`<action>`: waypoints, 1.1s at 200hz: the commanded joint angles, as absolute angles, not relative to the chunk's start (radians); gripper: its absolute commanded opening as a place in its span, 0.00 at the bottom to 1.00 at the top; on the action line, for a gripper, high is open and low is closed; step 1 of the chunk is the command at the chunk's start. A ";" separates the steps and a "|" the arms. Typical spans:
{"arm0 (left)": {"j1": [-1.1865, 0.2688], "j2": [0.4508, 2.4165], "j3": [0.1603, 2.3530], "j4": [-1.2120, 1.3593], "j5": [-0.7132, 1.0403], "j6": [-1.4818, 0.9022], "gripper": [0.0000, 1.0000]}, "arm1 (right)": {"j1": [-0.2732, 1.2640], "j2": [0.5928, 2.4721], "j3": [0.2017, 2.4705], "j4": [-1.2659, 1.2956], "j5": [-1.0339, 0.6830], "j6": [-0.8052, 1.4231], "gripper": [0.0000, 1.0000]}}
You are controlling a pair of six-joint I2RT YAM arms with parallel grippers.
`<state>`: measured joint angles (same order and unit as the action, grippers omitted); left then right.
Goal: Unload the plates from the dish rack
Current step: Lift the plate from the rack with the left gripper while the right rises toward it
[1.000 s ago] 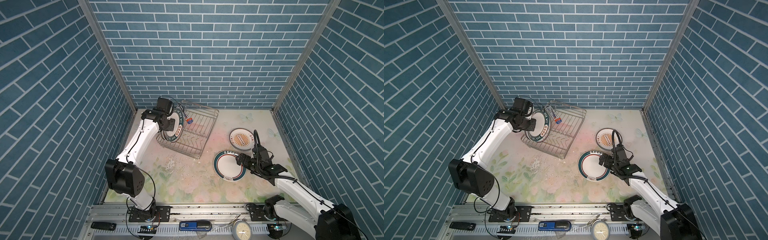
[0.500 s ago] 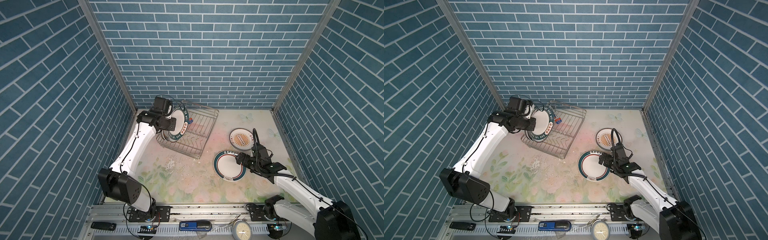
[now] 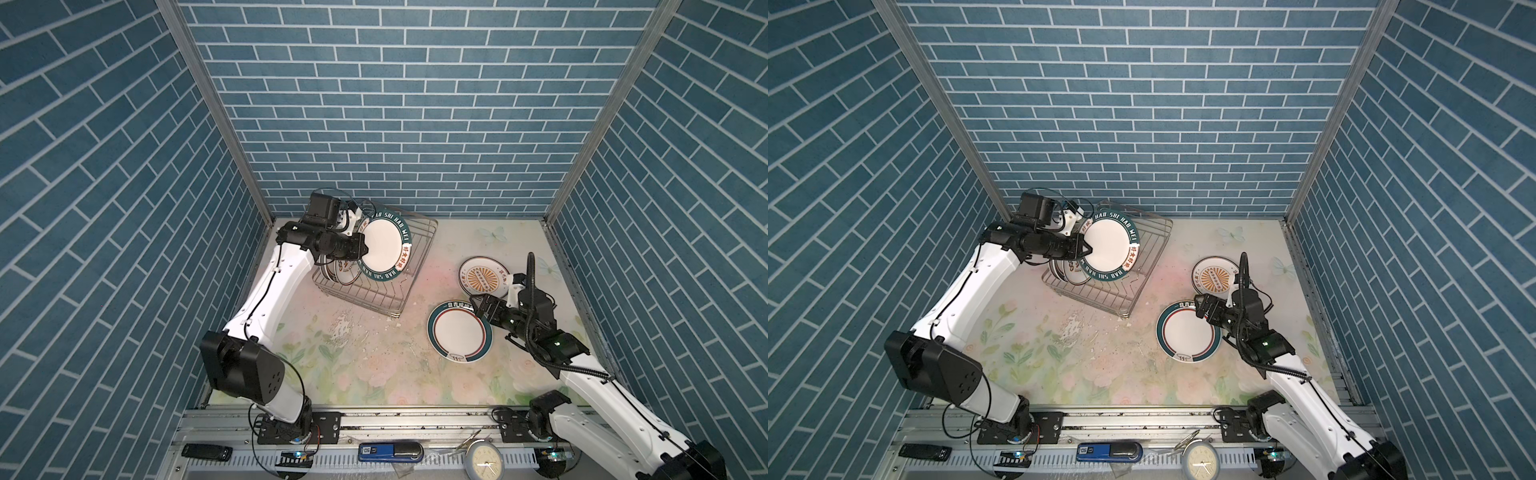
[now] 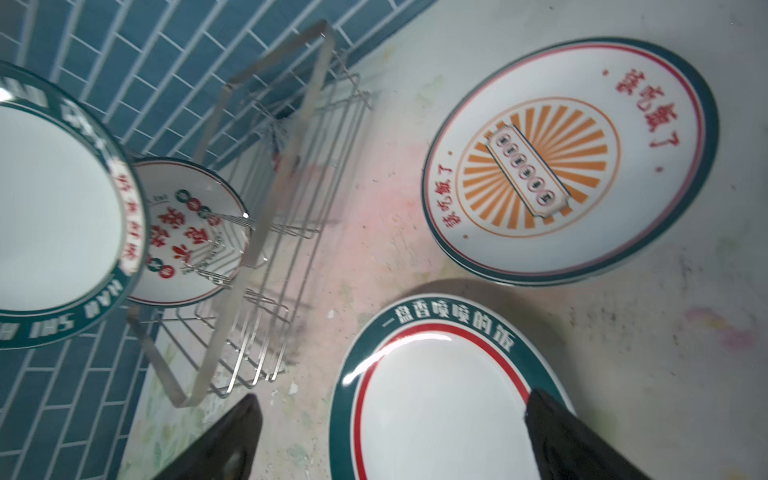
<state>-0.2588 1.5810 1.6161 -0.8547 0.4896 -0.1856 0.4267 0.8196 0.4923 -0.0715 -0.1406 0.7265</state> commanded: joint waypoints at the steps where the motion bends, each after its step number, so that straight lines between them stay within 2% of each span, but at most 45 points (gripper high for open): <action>1: -0.256 1.597 1.600 -0.780 0.684 -0.244 0.00 | 0.431 0.822 0.447 0.125 -0.269 0.750 0.99; 45: -0.265 1.628 1.568 -0.723 0.803 -0.305 0.01 | 0.433 0.976 0.443 0.470 -0.445 0.869 0.98; 104: -0.291 1.692 1.601 -0.805 0.786 -0.288 0.00 | 0.465 1.215 0.502 0.766 -0.485 0.989 0.82; 116: -0.295 1.700 1.602 -0.807 0.785 -0.293 0.00 | 0.475 1.254 0.523 0.774 -0.476 0.999 0.76; 140: -0.302 1.708 1.603 -0.814 0.781 -0.292 0.00 | 0.495 1.326 0.555 0.837 -0.477 1.016 0.72; 179: -0.315 1.729 1.604 -0.819 0.787 -0.297 0.00 | 0.518 1.412 0.619 0.842 -0.460 1.022 0.67; 220: -0.316 1.723 1.602 -0.817 0.786 -0.296 0.00 | 0.534 1.504 0.662 0.880 -0.462 1.041 0.66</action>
<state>-0.3096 1.7275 1.5723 -0.8177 0.7525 -0.3027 0.5182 1.4609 0.6174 0.8097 -0.4545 1.0004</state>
